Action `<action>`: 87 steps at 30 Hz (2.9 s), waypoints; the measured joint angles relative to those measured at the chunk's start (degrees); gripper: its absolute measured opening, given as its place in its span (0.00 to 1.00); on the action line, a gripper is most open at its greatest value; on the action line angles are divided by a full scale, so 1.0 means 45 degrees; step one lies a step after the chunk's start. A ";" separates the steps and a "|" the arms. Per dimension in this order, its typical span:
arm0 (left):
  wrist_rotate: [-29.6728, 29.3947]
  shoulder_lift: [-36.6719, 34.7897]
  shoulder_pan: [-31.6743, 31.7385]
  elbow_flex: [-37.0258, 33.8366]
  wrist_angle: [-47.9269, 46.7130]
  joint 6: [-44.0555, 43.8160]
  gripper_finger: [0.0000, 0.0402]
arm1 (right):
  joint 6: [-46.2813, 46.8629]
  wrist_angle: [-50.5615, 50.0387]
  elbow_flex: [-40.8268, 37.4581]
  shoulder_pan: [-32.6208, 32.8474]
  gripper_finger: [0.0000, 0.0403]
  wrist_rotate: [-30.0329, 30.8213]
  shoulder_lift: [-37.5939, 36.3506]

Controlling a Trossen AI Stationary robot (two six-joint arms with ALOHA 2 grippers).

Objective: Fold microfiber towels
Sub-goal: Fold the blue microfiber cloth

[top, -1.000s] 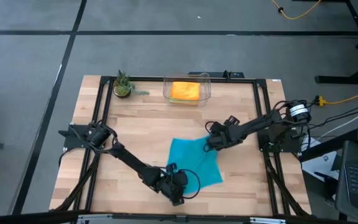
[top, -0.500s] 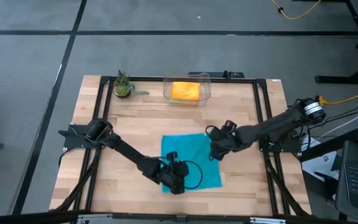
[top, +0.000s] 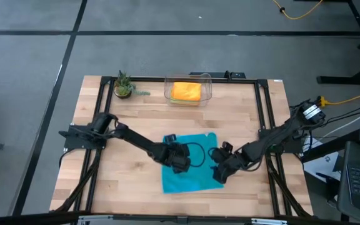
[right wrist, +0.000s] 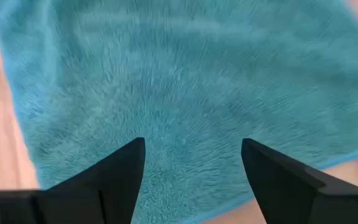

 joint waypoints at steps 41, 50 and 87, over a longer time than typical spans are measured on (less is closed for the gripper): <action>0.2097 -0.0958 -0.4744 0.0778 0.0769 -0.1098 0.32 | -0.2847 -0.0121 0.1992 0.3329 0.67 -0.0709 0.1210; 0.1681 -0.0638 -0.4550 0.0777 0.0510 -0.3042 0.43 | -0.3127 -0.0031 0.1992 0.3433 0.67 -0.0720 0.1706; 0.2263 0.0809 -0.4393 0.0821 0.0274 -0.2002 0.54 | -0.2165 -0.0547 0.2031 0.3424 0.67 -0.0910 0.3099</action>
